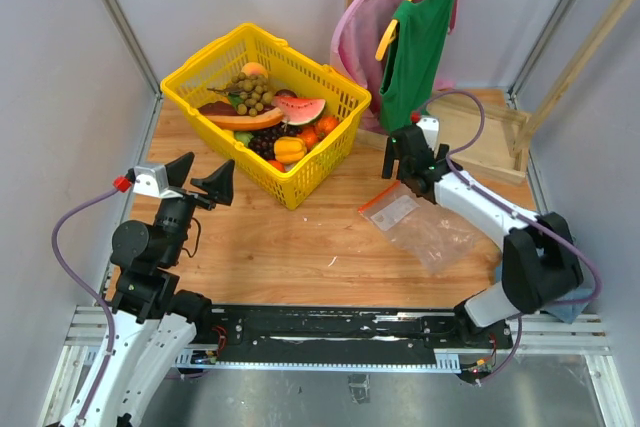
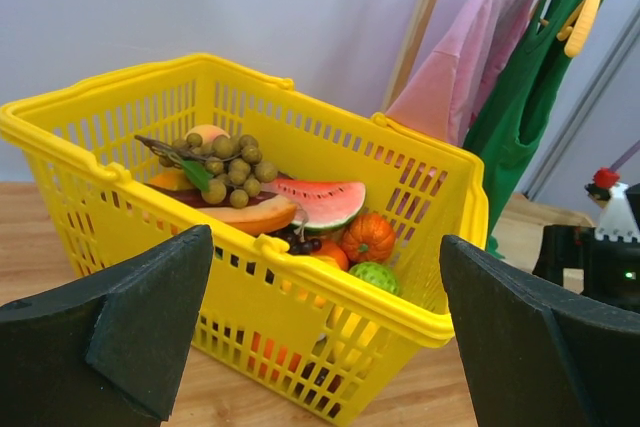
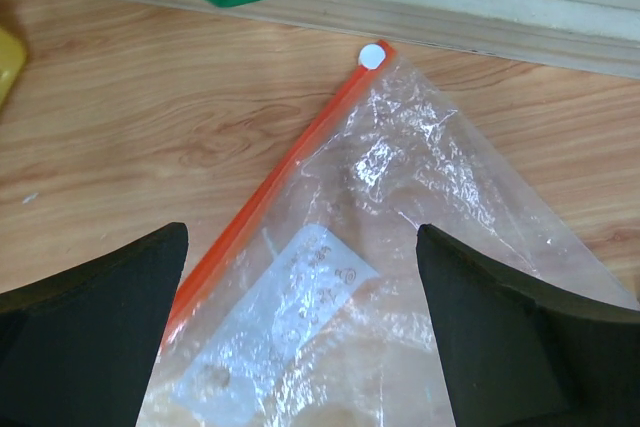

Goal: Place the food in the zip-top bag and seal the zipper
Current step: Pick up the zipper food storage bag at the center of the board.

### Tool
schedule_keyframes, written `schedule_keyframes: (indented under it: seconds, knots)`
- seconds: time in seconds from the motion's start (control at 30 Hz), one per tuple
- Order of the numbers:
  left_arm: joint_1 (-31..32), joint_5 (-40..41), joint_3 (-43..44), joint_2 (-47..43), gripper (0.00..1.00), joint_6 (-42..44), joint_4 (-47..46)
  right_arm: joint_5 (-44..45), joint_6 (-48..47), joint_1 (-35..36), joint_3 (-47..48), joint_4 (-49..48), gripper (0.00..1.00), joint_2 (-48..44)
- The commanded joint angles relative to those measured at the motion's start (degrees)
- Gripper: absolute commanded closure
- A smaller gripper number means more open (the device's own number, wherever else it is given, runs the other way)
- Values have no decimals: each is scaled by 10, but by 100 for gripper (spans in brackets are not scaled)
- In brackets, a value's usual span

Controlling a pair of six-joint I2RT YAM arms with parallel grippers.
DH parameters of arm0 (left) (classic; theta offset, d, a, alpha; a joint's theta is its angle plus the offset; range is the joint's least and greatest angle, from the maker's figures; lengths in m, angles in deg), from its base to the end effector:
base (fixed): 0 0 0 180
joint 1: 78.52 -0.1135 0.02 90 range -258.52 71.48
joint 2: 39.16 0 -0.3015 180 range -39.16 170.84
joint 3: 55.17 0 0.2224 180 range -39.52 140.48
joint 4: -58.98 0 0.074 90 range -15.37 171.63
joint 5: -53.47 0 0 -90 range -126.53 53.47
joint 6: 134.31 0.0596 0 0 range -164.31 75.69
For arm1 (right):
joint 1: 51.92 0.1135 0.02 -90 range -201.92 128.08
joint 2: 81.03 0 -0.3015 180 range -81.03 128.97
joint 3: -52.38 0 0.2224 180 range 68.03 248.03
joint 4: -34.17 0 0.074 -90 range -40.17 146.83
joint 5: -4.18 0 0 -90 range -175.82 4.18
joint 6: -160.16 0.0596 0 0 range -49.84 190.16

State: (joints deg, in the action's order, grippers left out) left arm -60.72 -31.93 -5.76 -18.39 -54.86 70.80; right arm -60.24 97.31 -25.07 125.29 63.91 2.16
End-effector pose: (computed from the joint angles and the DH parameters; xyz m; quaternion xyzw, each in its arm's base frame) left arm 0.0595 -0.0141 0.3656 0.0055 0.5965 -0.1733 0.7837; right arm 0.2801 0.1130 0.2910 0.0958 0.8836 0.0083 0.4582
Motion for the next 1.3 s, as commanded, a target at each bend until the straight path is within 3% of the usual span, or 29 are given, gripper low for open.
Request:
schedule_keyframes:
  seconds: [0.0, 0.17, 0.4, 0.57, 1.03, 1.27]
  knots:
    - [7, -3, -6, -4, 1, 4, -16, 97, 83, 17, 51, 34, 2, 75]
    - [7, -2, -6, -1, 1, 5, -15, 98, 114, 23, 108, 99, 2, 166]
    - [10, -4, -6, -1, 1, 6, -15, 85, 118, 28, 105, 87, 2, 203]
    - [10, -8, -6, -3, 1, 7, -14, 71, 120, 28, 101, 85, 10, 217]
    - [11, -29, -7, -4, 1, 6, -16, 52, 112, 29, 66, 80, 47, 202]
    - [11, -36, -9, -1, 1, 7, -19, 40, 111, 29, 57, 80, 54, 201]
